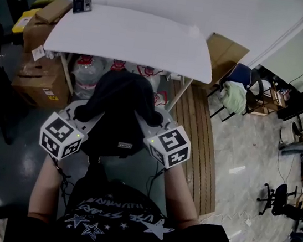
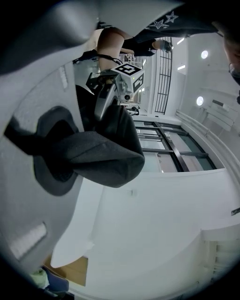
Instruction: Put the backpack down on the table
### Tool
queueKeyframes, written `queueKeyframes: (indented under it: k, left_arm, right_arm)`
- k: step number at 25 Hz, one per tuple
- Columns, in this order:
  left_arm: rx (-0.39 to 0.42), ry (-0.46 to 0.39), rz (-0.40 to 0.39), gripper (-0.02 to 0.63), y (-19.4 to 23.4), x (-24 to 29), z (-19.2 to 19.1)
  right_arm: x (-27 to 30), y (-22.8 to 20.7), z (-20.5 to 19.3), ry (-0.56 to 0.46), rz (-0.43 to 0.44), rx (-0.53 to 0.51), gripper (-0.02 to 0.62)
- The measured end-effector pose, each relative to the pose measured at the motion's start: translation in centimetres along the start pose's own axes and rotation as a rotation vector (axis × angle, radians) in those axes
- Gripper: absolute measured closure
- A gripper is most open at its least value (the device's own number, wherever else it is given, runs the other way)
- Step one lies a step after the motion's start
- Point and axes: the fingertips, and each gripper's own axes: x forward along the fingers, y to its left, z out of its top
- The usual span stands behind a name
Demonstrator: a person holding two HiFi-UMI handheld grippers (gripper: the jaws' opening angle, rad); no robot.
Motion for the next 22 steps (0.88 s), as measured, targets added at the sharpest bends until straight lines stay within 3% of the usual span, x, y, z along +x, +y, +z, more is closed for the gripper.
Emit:
queueKeyframes:
  k: [15,22]
  left_arm:
    - [0.051,-0.028,-0.112,0.555,15.3,4.7,2.9]
    - [0.086,-0.072,-0.157,0.555,20.0,5.8,5.5]
  right_arm:
    - [12.5,-7.0,5.1,0.001,-0.128,0.015,0.571]
    - [15.6,-9.2,8.3,-0.005,-0.203,-0.019,0.571]
